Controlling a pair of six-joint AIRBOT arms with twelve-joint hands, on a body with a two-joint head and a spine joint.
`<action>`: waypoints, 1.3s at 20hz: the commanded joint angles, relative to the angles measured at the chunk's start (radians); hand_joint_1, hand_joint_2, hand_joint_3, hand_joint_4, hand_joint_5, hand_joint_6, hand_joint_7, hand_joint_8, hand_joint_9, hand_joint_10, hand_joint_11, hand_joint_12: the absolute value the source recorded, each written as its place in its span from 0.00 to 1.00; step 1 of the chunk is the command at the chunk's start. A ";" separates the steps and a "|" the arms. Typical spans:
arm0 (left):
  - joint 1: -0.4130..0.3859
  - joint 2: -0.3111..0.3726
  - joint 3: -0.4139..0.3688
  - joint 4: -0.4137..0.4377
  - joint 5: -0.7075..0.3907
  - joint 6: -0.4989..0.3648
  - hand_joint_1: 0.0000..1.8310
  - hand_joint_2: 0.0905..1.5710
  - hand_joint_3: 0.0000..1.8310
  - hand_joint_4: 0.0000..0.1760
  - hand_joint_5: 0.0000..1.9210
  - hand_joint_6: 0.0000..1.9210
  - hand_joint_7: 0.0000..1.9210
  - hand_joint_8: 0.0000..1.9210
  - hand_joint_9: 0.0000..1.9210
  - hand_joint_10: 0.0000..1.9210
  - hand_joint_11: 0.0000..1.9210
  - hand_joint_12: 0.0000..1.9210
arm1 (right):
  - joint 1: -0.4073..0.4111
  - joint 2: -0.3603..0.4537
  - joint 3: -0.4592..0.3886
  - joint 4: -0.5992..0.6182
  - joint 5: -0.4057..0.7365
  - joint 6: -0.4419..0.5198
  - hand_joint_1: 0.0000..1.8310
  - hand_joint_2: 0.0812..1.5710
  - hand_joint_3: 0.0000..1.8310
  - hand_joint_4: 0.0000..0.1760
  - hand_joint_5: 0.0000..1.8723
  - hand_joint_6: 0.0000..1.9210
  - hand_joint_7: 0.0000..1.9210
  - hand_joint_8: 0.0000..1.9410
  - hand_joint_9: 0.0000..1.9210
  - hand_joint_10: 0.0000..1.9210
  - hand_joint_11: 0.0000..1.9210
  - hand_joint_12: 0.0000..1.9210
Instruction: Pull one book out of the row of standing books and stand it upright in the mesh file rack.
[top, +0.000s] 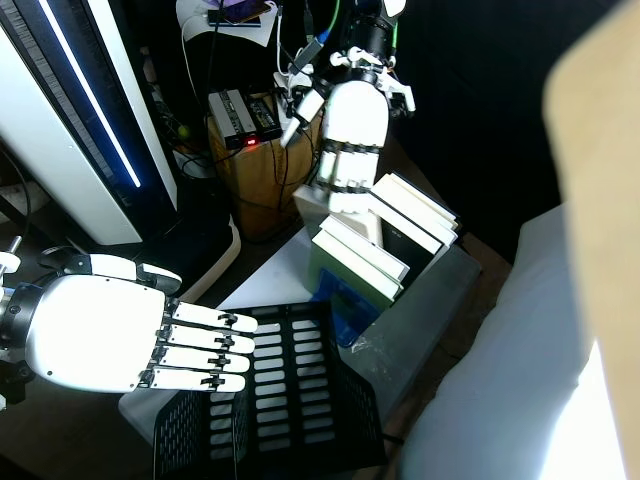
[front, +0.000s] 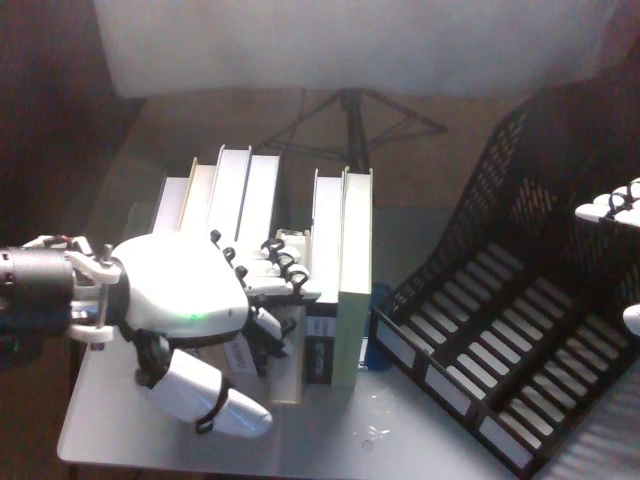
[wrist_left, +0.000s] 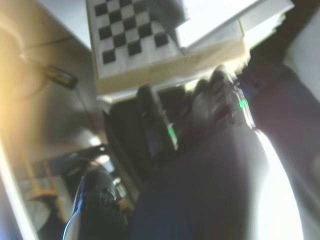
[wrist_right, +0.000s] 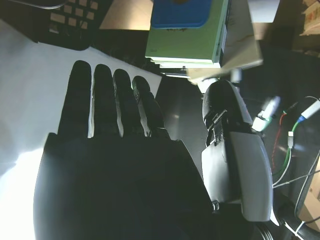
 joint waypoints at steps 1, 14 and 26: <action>0.012 0.003 -0.004 -0.002 -0.026 -0.005 0.00 0.72 0.01 0.00 0.37 0.02 0.02 0.00 0.00 0.00 0.00 0.00 | -0.002 0.013 0.000 0.023 0.104 0.002 0.12 0.83 0.00 0.00 0.00 0.00 0.00 0.00 0.00 0.00 0.00 0.00; 0.123 0.043 -0.060 -0.093 -0.105 -0.024 0.00 0.72 0.00 0.00 0.36 0.01 0.03 0.00 0.00 0.00 0.00 0.00 | -0.014 0.013 0.000 0.039 0.109 0.002 0.15 0.84 0.00 0.00 0.00 0.00 0.00 0.00 0.00 0.00 0.00 0.00; 0.105 0.141 -0.096 -0.548 -0.425 0.195 0.40 0.79 0.00 0.00 0.04 0.00 0.00 0.00 0.00 0.00 0.00 0.00 | -0.016 0.044 -0.035 0.002 0.129 0.002 0.19 0.81 0.00 0.00 0.00 0.00 0.00 0.00 0.00 0.00 0.00 0.00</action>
